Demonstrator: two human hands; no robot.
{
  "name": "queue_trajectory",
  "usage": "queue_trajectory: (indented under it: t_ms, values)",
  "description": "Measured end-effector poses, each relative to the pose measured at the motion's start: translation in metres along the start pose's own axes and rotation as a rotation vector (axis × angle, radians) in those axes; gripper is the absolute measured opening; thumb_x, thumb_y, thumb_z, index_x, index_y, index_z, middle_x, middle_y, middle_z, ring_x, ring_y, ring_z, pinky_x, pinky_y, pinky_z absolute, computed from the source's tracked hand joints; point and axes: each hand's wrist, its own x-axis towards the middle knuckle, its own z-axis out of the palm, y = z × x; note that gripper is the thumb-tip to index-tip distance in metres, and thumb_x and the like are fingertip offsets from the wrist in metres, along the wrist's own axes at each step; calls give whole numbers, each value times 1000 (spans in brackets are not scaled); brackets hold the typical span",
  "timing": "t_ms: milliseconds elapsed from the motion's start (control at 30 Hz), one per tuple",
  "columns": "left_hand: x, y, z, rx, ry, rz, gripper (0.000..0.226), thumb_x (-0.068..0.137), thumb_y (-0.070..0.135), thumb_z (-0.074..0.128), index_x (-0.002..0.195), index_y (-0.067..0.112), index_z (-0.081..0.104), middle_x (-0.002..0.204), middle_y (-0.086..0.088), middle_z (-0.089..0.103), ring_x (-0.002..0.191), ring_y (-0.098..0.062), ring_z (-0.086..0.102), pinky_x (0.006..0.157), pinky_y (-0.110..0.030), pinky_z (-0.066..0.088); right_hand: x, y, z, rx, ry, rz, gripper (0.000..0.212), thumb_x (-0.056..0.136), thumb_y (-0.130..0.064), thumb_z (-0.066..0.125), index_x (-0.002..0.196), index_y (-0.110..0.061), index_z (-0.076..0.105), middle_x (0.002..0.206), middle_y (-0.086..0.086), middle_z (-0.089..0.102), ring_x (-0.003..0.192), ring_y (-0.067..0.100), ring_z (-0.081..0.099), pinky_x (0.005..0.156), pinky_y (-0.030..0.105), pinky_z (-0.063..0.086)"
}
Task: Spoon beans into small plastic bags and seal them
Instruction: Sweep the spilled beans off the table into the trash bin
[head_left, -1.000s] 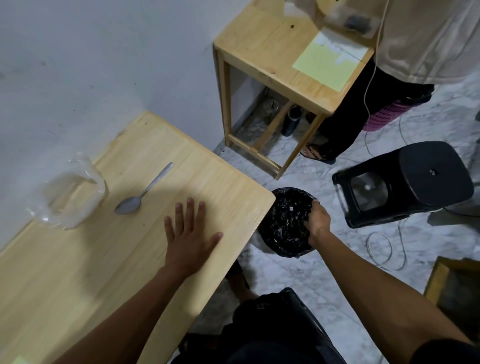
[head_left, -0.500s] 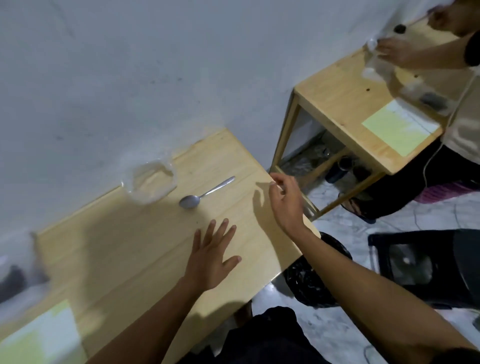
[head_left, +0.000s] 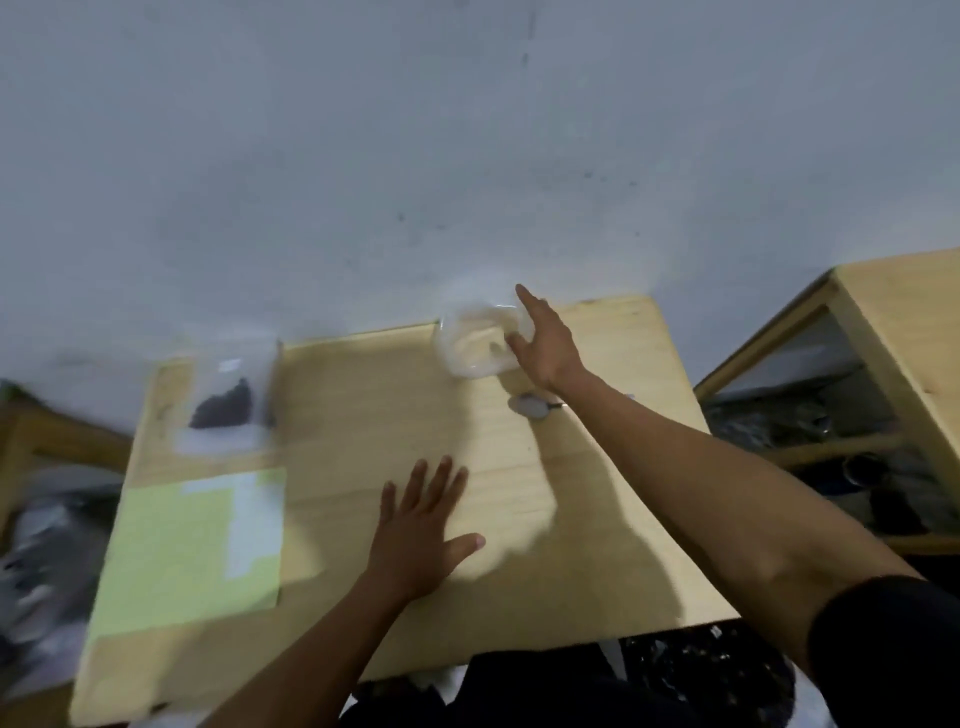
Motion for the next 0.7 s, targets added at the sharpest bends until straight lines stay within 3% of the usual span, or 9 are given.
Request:
queue_trajectory:
  t_ms: [133, 233, 333, 533, 633, 700]
  values:
    - [1, 1, -4, -22, -9, 8, 87, 84, 75, 35, 150, 42, -11, 154, 18, -27, 144, -15, -26, 118, -52, -8, 5, -1, 5, 0, 68, 9, 55, 85, -26, 45, 139, -15, 50, 131, 13, 60, 122, 32, 54, 98, 30, 39]
    - [1, 0, -2, -30, -10, 13, 88, 84, 75, 35, 150, 42, -11, 156, 17, -24, 145, -16, -25, 118, -53, -8, -3, 2, 7, 69, 149, 37, 44, 90, -12, 52, 133, -14, 57, 120, 12, 65, 112, 30, 58, 94, 30, 43]
    - [1, -1, 1, -17, 4, 21, 87, 84, 75, 34, 150, 41, -10, 156, 17, -25, 146, -17, -24, 118, -54, -6, -17, 2, 2, 160, 209, 57, 42, 91, -11, 54, 131, -18, 59, 116, 8, 66, 104, 24, 60, 89, 23, 43]
    - [-1, 0, 10, 29, 75, 78, 85, 87, 72, 30, 153, 33, -5, 159, 10, -20, 147, -26, -20, 116, -59, -2, -66, 17, -30, 384, 355, 156, 38, 90, -21, 54, 126, -30, 62, 110, -3, 67, 94, 9, 64, 92, 38, 54]
    - [0, 6, 10, 139, 116, 147, 81, 86, 62, 38, 152, 17, 23, 161, -12, 15, 147, -42, 11, 116, -62, 11, -94, 31, -54, 455, 457, 214, 39, 89, -21, 53, 126, -29, 62, 112, -4, 67, 97, 11, 65, 88, 43, 57]
    - [6, 15, 10, 188, 159, 246, 73, 85, 53, 44, 147, 14, 37, 152, -16, 34, 138, -44, 32, 113, -64, 18, -115, 42, -70, 494, 555, 255, 38, 90, -15, 52, 126, -23, 62, 111, 1, 67, 94, 13, 65, 84, 44, 59]
